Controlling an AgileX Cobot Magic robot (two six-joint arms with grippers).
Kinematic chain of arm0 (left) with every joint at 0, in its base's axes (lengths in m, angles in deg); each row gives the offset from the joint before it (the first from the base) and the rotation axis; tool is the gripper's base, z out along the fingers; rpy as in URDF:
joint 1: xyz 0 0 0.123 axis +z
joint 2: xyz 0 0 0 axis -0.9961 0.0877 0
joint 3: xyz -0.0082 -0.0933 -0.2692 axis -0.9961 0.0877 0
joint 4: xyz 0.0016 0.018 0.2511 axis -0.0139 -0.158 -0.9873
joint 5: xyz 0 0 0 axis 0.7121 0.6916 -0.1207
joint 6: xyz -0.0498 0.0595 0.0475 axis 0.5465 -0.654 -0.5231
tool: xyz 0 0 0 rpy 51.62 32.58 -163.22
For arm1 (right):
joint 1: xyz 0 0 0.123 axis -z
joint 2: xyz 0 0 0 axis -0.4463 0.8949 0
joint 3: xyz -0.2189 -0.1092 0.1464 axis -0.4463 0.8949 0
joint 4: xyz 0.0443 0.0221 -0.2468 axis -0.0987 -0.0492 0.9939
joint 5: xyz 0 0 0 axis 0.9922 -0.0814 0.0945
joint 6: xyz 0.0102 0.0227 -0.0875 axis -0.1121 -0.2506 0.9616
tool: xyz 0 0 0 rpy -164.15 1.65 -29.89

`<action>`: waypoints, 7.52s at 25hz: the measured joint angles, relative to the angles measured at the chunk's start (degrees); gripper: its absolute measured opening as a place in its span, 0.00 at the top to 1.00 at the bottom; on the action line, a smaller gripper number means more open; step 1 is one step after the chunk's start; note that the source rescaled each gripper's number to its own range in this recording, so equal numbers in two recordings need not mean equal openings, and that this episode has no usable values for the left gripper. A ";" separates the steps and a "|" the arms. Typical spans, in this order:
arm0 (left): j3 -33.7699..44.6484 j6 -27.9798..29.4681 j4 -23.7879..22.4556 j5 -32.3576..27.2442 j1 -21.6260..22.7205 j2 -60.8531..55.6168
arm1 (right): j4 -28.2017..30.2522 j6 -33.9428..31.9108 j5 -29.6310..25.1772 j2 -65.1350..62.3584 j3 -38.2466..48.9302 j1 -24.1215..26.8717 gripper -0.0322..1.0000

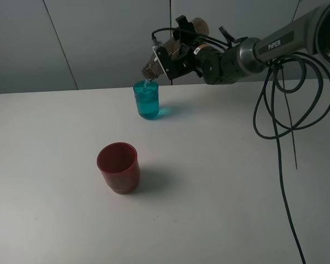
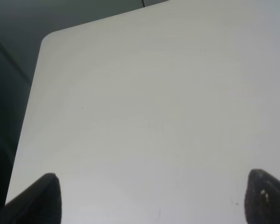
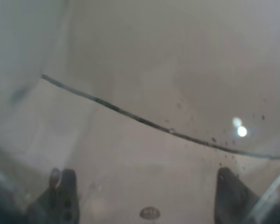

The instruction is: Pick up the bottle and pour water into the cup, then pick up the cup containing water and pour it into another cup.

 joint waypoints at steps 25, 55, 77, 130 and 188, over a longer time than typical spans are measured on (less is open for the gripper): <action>0.00 0.00 0.00 0.00 0.00 0.00 | 6.72 0.00 2.90 -0.19 -0.22 0.00 0.95; 0.00 -0.23 0.00 0.00 0.00 0.00 | -10.53 -33.52 -19.43 -11.36 8.67 -0.39 0.95; 0.00 -0.23 0.00 0.00 0.00 0.00 | 12.51 -118.70 7.59 -16.25 33.23 14.40 0.95; 0.00 -0.23 0.00 0.00 0.00 0.00 | 14.73 -120.37 3.37 -18.69 42.34 15.25 0.00; 0.00 0.02 0.00 0.00 0.00 0.00 | 26.74 -123.45 6.25 -2.23 23.17 -6.72 0.00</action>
